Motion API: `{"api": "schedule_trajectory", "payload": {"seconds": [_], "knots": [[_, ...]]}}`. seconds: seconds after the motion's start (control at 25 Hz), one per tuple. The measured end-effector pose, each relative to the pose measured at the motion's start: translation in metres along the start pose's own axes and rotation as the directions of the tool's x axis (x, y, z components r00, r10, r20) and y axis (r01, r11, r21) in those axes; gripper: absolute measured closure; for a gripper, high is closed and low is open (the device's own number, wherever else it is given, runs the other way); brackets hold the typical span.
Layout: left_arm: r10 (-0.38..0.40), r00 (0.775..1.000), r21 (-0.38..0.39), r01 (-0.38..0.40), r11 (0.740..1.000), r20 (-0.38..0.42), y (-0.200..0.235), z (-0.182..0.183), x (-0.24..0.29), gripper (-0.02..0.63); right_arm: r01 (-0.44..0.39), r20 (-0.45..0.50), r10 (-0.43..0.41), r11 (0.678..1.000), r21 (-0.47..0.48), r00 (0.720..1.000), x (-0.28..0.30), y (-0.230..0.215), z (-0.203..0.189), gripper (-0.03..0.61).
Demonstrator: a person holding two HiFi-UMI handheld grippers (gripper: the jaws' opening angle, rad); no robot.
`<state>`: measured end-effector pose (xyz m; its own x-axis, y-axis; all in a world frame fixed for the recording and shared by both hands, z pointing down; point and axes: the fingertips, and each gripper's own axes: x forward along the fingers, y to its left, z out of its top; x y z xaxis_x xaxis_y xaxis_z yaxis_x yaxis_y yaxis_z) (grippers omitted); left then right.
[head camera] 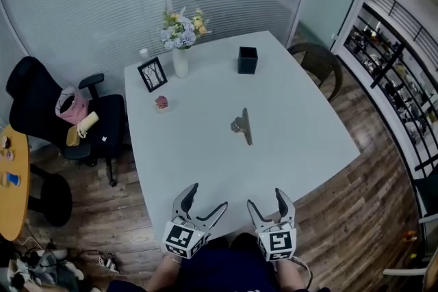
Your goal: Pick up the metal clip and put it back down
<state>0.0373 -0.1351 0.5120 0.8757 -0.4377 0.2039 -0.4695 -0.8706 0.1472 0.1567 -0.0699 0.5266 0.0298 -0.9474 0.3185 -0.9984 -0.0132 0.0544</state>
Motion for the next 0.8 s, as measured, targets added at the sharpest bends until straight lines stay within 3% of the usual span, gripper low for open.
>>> {"api": "schedule_trajectory", "payload": {"seconds": [0.4,0.8], "knots": [[0.059,0.998,-0.055,-0.059,0.997,-0.002,0.024,0.002,0.018,0.221,-0.025,-0.018,0.024,0.999,-0.021,1.000,0.038,-0.014,0.015,0.233],[0.144,0.990,-0.073,-0.144,0.987,-0.003,0.031,0.014,0.027,0.221,-0.117,0.021,0.120,0.986,-0.117,0.993,0.096,-0.029,0.050,0.237]]}}
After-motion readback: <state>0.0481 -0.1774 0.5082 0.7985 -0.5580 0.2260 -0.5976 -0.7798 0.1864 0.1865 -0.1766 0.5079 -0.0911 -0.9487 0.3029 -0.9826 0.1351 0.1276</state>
